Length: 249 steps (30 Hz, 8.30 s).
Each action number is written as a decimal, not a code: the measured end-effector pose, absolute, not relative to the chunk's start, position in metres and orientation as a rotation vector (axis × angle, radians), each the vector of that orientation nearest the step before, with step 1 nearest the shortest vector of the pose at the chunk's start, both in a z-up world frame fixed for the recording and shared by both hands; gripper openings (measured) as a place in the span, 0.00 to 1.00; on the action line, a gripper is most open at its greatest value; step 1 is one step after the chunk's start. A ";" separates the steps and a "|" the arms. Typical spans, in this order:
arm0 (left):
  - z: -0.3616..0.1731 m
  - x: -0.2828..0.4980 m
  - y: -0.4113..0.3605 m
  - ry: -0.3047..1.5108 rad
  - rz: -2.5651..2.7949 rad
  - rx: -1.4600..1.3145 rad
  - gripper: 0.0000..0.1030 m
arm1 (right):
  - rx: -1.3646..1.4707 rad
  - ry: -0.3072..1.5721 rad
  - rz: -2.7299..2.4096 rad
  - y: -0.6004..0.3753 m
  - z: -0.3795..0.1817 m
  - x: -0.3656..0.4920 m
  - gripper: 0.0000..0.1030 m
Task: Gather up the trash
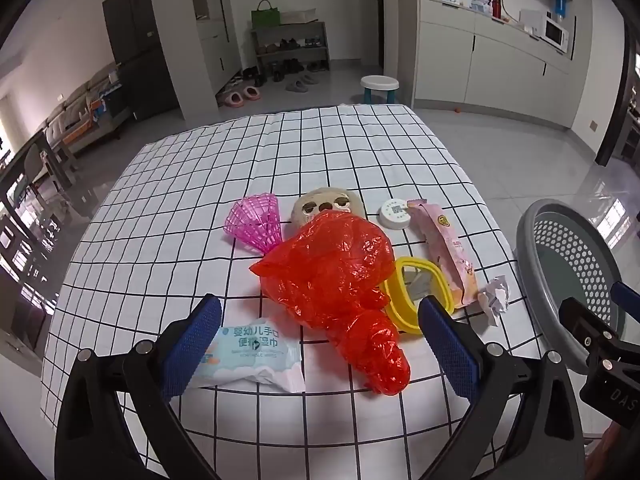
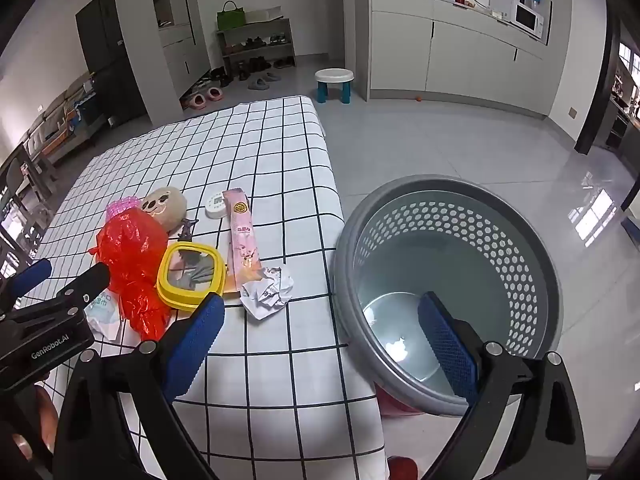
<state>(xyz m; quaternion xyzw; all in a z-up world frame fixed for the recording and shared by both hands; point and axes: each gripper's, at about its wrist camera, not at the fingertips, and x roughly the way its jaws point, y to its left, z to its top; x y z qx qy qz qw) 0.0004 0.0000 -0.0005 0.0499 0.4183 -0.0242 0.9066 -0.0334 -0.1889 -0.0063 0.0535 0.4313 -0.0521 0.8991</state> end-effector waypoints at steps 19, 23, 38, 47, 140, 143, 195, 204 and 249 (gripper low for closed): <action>0.003 -0.005 0.003 0.854 -0.037 0.123 0.94 | 0.117 0.879 -0.100 -0.187 -0.002 -0.035 0.90; 0.001 -0.004 0.001 0.854 -0.035 0.124 0.94 | 0.115 0.879 -0.100 -0.188 -0.001 -0.035 0.90; 0.001 -0.002 0.001 0.855 -0.040 0.121 0.94 | 0.116 0.877 -0.103 -0.189 0.000 -0.035 0.90; 0.001 -0.002 0.001 0.853 -0.038 0.121 0.94 | 0.115 0.876 -0.104 -0.189 0.000 -0.035 0.90; -0.020 -0.036 0.115 0.885 0.168 0.061 0.94 | 0.109 0.975 0.210 -0.085 -0.046 0.002 0.90; -0.021 -0.035 0.120 0.891 0.168 0.050 0.94 | 0.108 0.985 0.218 -0.077 -0.049 0.008 0.90; -0.020 0.025 0.165 0.874 0.115 0.050 0.94 | 0.254 0.896 0.338 -0.124 0.001 -0.025 0.38; -0.069 0.057 0.153 1.016 0.033 0.103 0.94 | 0.290 0.887 0.345 -0.142 0.004 -0.032 0.38; -0.092 -0.019 0.069 1.043 -0.368 0.218 0.66 | 0.352 0.867 0.307 -0.181 0.006 -0.048 0.38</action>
